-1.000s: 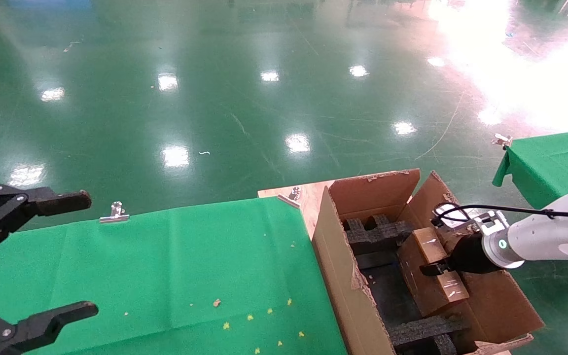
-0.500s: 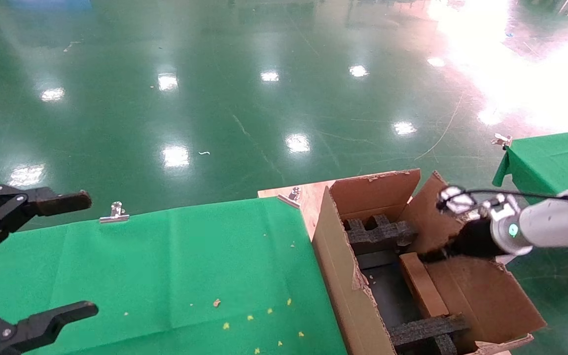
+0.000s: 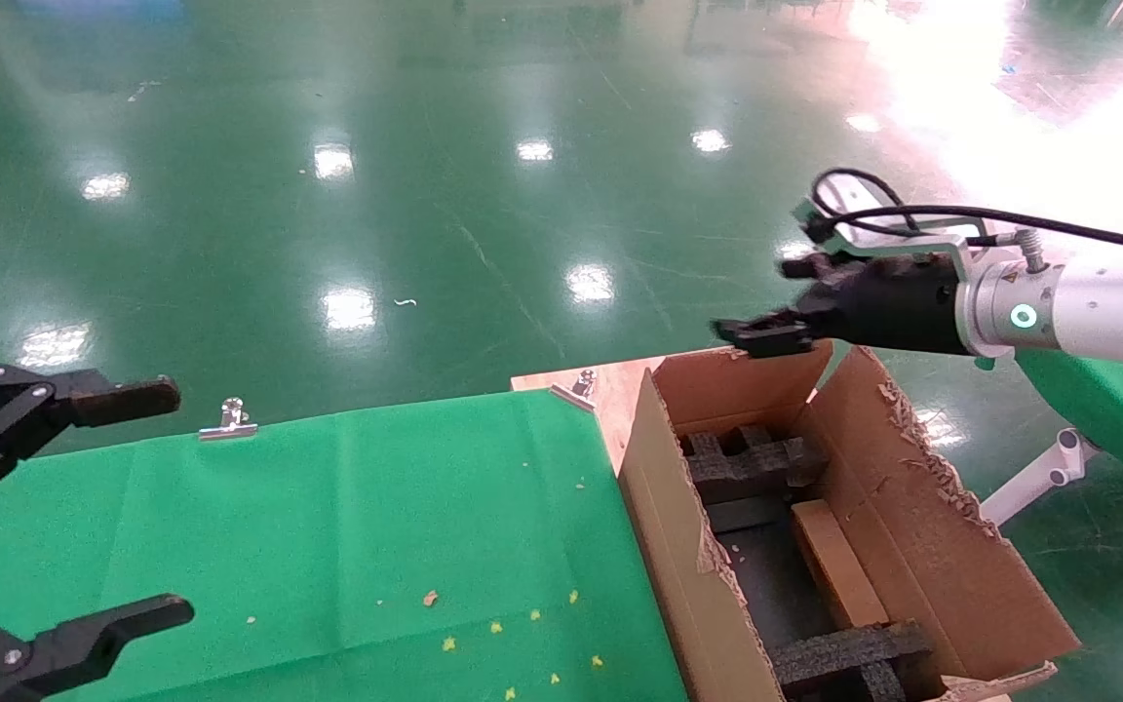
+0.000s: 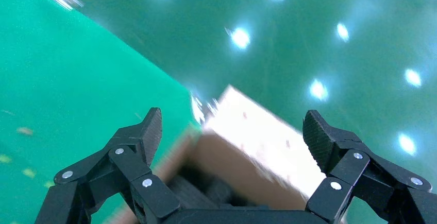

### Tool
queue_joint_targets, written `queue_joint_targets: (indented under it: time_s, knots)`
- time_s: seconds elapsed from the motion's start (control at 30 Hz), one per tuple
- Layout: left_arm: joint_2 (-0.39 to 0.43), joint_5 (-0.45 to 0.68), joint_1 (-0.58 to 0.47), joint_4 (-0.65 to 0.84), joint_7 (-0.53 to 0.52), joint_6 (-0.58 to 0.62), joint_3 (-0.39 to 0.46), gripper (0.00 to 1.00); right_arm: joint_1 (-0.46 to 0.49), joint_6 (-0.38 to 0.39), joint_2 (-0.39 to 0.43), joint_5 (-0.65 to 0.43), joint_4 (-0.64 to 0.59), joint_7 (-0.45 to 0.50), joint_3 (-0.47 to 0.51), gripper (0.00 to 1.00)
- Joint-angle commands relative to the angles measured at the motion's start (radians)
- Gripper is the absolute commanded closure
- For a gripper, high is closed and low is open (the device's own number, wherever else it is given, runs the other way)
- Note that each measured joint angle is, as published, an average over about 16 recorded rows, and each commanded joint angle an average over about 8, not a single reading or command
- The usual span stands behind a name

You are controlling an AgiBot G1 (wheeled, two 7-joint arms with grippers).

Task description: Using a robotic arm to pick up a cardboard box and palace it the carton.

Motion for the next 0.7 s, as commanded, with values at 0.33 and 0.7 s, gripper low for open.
queue_joint_targets:
  time_s: [0.33, 0.7]
  knots:
    - [0.0, 0.0, 0.0, 0.0, 0.0, 0.0, 0.0, 0.0, -0.014, -0.006, 0.027, 0.047, 0.065, -0.048, 0.05, 0.0]
    - [0.0, -0.001, 0.0, 0.001, 0.0, 0.0, 0.0, 0.0, -0.138, -0.129, -0.003, 0.06, 0.059, -0.093, 0.244, 0.0]
